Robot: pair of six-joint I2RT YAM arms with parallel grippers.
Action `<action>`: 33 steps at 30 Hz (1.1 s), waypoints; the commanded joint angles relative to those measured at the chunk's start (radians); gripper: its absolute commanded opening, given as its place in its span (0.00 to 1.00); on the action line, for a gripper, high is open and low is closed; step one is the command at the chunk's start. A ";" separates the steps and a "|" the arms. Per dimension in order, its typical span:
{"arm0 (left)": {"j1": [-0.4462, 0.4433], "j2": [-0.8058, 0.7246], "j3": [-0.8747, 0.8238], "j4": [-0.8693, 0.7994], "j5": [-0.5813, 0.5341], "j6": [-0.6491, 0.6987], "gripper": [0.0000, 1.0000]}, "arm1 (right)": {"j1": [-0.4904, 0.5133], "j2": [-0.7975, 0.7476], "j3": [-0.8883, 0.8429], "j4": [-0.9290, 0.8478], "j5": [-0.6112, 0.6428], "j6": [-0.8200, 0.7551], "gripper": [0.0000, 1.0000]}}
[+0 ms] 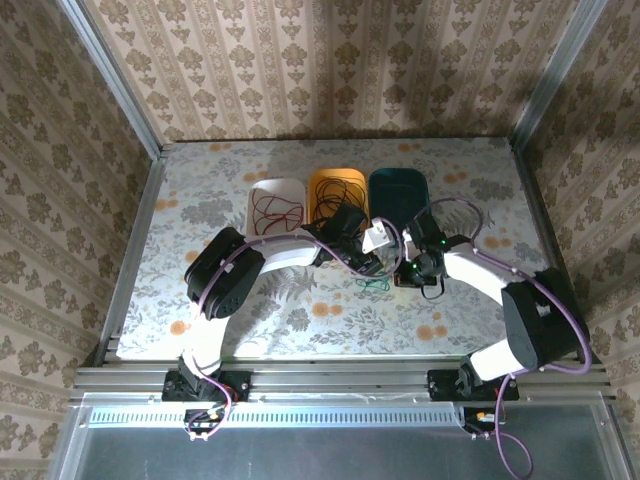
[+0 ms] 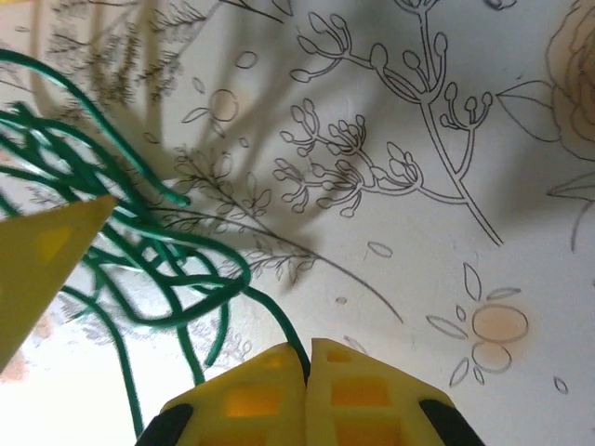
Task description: Untangle the cables
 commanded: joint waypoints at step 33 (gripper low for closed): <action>0.049 -0.237 0.011 -0.019 0.308 0.056 0.60 | -0.206 -0.183 0.148 -0.108 -0.401 0.142 0.00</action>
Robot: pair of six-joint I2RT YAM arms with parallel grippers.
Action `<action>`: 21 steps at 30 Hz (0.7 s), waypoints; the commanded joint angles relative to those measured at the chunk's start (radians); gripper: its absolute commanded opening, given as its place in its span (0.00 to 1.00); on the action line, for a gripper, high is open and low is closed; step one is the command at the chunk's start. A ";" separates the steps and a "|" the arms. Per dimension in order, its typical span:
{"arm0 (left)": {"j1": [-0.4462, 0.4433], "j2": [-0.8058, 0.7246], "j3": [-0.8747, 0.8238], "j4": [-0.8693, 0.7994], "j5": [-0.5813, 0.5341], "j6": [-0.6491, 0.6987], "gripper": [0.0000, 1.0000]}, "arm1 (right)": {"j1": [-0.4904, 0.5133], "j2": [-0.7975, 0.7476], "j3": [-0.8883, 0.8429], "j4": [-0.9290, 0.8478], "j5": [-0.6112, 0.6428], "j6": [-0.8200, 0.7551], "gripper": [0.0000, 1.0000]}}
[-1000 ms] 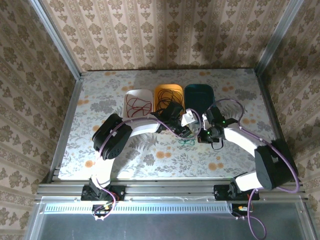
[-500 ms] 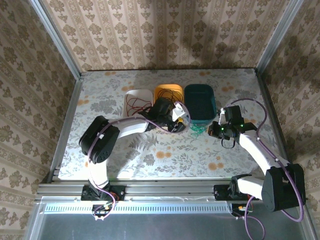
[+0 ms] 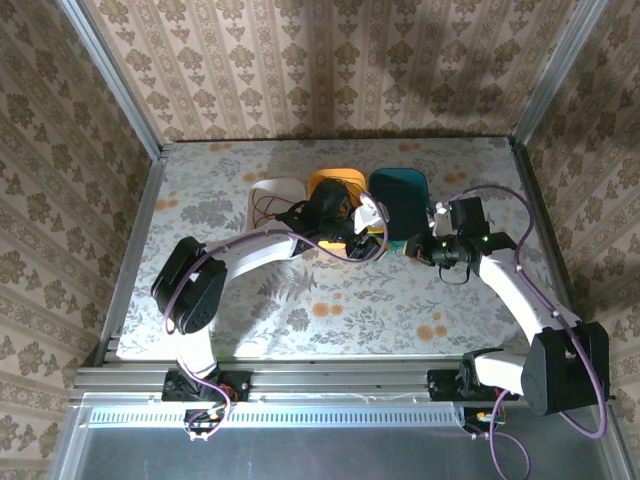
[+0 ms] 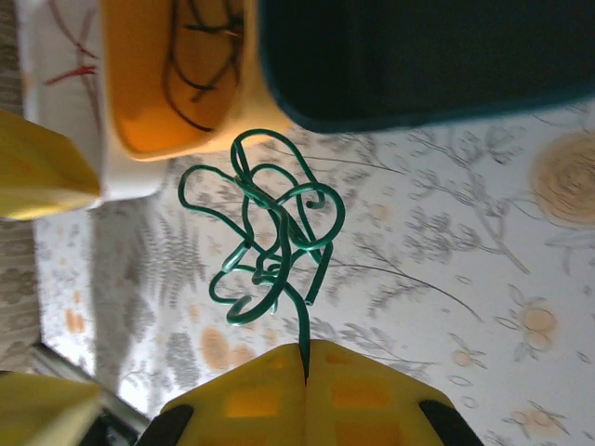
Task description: Untangle the cables
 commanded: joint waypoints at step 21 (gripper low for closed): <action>0.006 -0.016 0.039 -0.069 -0.078 0.072 0.00 | -0.007 0.042 0.088 -0.078 -0.139 0.054 0.00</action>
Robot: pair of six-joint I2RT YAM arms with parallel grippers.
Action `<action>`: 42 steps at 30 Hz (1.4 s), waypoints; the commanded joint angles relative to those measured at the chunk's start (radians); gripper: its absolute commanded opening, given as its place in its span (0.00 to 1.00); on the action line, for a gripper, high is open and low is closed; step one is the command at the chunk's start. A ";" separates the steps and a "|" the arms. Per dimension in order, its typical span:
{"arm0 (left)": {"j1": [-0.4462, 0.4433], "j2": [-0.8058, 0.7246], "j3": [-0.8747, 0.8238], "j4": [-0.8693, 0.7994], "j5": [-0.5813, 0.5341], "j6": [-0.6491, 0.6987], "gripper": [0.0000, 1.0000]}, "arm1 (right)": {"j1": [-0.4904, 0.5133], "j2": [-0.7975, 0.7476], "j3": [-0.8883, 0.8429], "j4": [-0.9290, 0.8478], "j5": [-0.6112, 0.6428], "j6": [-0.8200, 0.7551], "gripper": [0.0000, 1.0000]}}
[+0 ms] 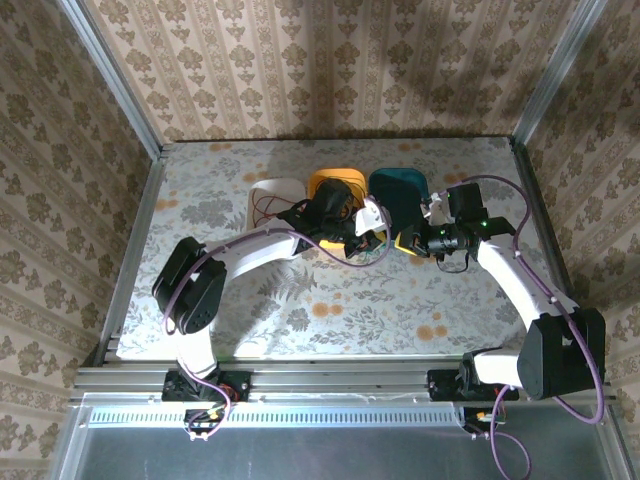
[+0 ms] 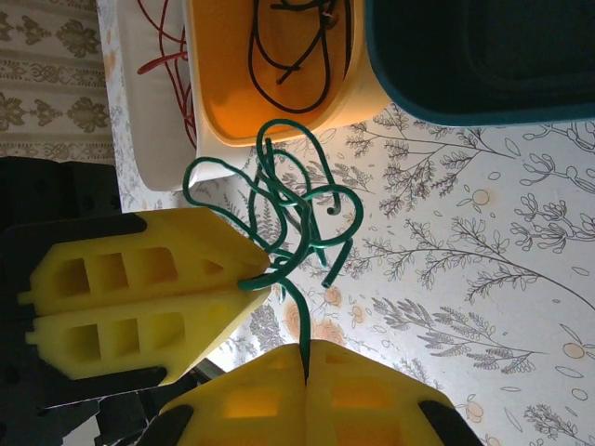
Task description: Untangle the cables
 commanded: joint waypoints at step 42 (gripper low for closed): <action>0.206 -0.306 -0.425 0.128 0.151 -0.304 0.00 | -0.417 -0.221 -0.286 -0.084 0.428 0.182 0.00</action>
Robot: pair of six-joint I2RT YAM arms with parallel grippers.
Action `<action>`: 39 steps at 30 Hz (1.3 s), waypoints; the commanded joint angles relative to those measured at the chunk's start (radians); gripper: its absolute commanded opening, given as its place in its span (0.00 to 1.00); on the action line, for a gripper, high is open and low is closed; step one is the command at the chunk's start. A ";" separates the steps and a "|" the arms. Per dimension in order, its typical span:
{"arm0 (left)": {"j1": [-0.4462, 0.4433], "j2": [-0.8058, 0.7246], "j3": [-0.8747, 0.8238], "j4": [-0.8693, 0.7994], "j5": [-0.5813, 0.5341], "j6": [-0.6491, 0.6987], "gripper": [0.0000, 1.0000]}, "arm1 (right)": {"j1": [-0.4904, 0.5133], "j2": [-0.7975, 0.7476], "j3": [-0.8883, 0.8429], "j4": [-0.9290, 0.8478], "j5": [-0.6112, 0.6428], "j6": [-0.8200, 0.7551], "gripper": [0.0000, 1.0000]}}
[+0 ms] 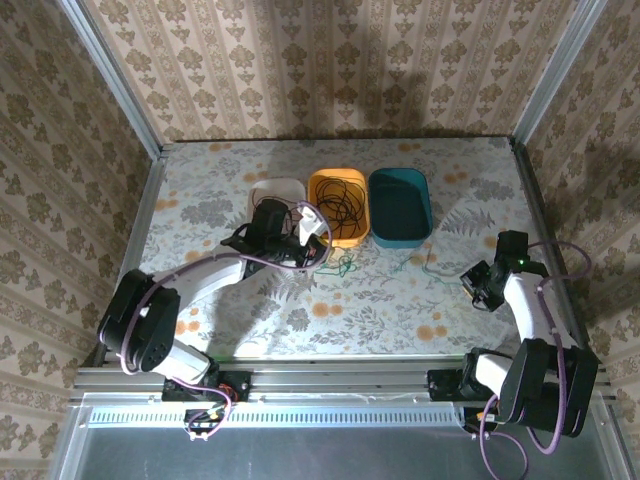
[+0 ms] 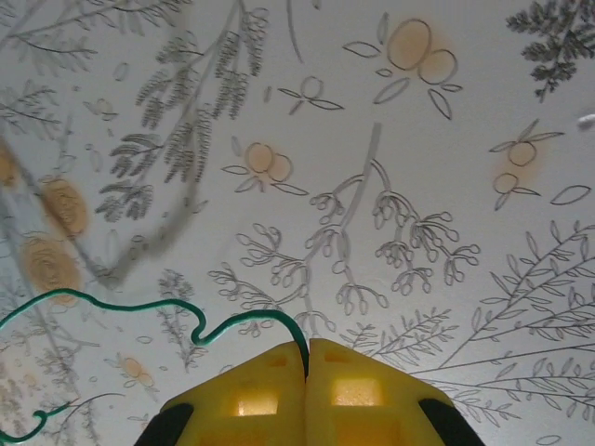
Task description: Untangle the cables
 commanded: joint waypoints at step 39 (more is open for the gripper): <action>-0.017 0.016 0.020 -0.022 0.005 0.008 0.00 | 0.582 0.532 0.590 0.345 0.800 0.310 0.00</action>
